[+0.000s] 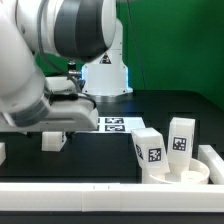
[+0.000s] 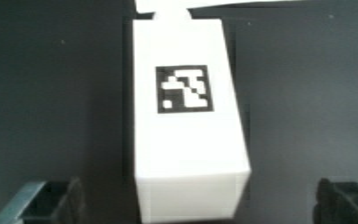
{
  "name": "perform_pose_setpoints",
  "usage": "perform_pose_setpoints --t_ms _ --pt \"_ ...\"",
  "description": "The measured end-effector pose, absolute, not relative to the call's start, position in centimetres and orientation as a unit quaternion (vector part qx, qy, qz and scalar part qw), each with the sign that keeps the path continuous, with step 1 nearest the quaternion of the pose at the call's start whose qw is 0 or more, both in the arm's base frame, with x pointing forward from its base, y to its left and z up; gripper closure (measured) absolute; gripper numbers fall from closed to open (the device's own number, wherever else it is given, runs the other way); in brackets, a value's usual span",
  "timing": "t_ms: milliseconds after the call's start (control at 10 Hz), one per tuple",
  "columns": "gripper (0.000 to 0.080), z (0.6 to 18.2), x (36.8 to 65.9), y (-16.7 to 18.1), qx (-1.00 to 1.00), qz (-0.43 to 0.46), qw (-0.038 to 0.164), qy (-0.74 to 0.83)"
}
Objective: Assemble stool
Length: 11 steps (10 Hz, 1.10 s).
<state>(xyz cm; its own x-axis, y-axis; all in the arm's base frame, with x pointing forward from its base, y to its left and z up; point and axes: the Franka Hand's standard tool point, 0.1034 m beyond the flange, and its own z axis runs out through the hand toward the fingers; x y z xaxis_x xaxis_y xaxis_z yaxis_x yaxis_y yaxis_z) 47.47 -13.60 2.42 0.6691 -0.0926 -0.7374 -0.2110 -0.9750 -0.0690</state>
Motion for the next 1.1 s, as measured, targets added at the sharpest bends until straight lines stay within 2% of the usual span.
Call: perform_pose_setpoints --t_ms 200,400,700,1000,1100 --pt "0.0151 2.1 46.9 -13.2 -0.903 0.413 0.070 0.092" --pt "0.0151 1.6 46.2 -13.4 -0.902 0.414 0.073 0.096" --pt "0.0151 1.5 46.2 -13.5 -0.902 0.414 0.071 0.097" --pt "0.0151 0.5 45.2 -14.3 -0.897 0.422 0.070 0.110" --pt "0.0198 0.3 45.2 -14.1 -0.900 0.416 0.067 0.108"
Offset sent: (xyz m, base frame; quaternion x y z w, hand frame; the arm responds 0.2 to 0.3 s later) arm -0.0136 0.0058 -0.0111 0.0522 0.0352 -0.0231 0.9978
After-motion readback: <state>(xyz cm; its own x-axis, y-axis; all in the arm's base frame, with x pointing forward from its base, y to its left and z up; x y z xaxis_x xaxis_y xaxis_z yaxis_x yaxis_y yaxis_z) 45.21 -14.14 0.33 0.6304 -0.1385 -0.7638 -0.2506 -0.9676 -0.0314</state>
